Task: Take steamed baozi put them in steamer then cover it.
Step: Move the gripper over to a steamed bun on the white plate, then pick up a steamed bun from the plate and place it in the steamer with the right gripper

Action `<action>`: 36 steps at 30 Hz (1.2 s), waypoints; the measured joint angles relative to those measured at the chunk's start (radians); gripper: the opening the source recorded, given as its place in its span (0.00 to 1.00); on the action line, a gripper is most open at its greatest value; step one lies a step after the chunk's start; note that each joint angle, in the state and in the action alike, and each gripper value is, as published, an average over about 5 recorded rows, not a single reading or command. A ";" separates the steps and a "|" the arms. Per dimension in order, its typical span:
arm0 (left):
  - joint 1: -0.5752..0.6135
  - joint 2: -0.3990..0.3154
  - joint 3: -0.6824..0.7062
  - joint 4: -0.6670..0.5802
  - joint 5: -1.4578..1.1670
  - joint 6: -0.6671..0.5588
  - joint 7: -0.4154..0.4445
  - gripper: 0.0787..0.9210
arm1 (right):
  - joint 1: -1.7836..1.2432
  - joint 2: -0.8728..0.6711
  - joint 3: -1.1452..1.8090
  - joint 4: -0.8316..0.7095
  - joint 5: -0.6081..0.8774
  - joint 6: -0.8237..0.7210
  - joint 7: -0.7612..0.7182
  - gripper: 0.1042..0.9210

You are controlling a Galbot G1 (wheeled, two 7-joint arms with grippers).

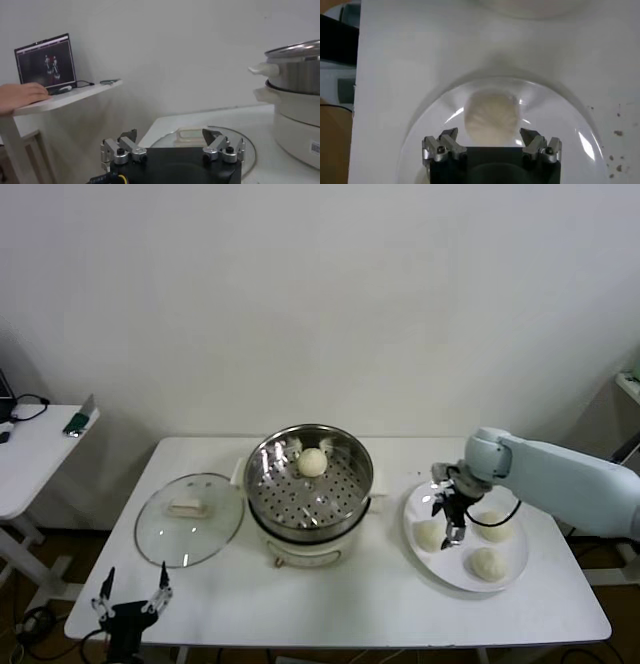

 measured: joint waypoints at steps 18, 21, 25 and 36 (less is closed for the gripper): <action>0.008 -0.001 0.000 0.008 0.002 -0.007 -0.002 0.88 | -0.059 0.034 0.061 -0.062 -0.043 0.021 -0.003 0.75; 0.011 -0.001 0.001 0.009 0.002 -0.010 -0.003 0.88 | -0.061 0.032 0.067 -0.064 -0.044 0.023 -0.003 0.72; 0.016 -0.002 0.002 0.010 0.003 -0.015 -0.004 0.88 | -0.059 0.027 0.073 -0.060 -0.041 0.024 -0.001 0.71; 0.025 -0.004 0.008 0.000 0.004 -0.019 -0.004 0.88 | 0.077 0.017 0.001 -0.041 0.038 0.037 -0.007 0.70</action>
